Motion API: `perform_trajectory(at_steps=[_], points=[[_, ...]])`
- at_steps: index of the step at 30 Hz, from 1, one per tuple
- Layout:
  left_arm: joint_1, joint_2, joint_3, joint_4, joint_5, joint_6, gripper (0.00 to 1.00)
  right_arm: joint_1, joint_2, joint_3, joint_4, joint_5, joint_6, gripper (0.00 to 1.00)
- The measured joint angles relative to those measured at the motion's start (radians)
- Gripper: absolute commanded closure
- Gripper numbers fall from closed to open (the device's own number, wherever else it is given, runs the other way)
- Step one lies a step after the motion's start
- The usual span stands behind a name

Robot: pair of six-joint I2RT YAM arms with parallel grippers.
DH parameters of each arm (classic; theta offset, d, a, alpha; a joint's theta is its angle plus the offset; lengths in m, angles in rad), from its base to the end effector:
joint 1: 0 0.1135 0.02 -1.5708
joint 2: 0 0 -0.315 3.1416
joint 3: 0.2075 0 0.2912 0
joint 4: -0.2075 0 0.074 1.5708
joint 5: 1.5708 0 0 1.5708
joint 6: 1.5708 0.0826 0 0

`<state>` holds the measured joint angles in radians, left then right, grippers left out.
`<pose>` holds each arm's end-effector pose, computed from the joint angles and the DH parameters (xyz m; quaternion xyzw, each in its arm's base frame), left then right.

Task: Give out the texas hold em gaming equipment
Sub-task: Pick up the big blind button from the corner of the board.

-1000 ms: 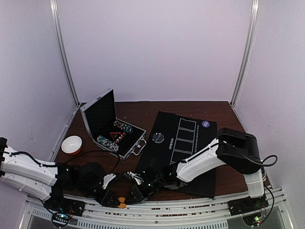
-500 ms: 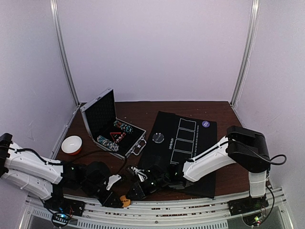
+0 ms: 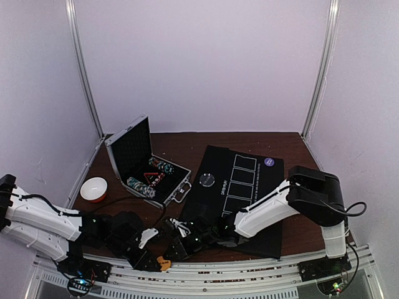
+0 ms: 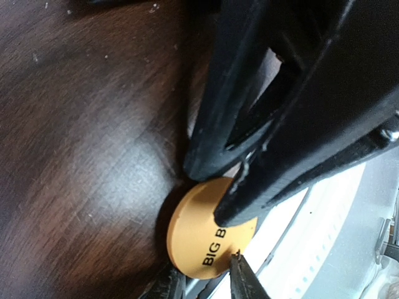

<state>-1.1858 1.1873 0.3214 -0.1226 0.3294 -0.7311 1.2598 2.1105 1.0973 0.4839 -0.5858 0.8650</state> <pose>0.0564 -0.2104 0.1004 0.2588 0.9100 -0.3220 0.0342 0.1116 0.4965 0.1016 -0.3037 0.7862 0.5380 0.0131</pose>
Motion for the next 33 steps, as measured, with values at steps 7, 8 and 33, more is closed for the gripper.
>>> perform_trajectory(at_steps=[7, 8, 33], points=[[0.0, -0.019, -0.021, 0.023, -0.011, -0.003, 0.76, 0.002, 0.006, 0.014, 0.002, -0.033, 0.0, 0.79], [-0.001, -0.019, -0.021, 0.023, -0.011, -0.004, 0.76, 0.006, 0.009, 0.019, 0.003, -0.036, 0.0, 0.79], [-0.02, -0.065, -0.044, 0.084, 0.01, 0.048, 1.0, 0.028, -0.037, -0.013, -0.021, -0.02, -0.051, 0.81]])
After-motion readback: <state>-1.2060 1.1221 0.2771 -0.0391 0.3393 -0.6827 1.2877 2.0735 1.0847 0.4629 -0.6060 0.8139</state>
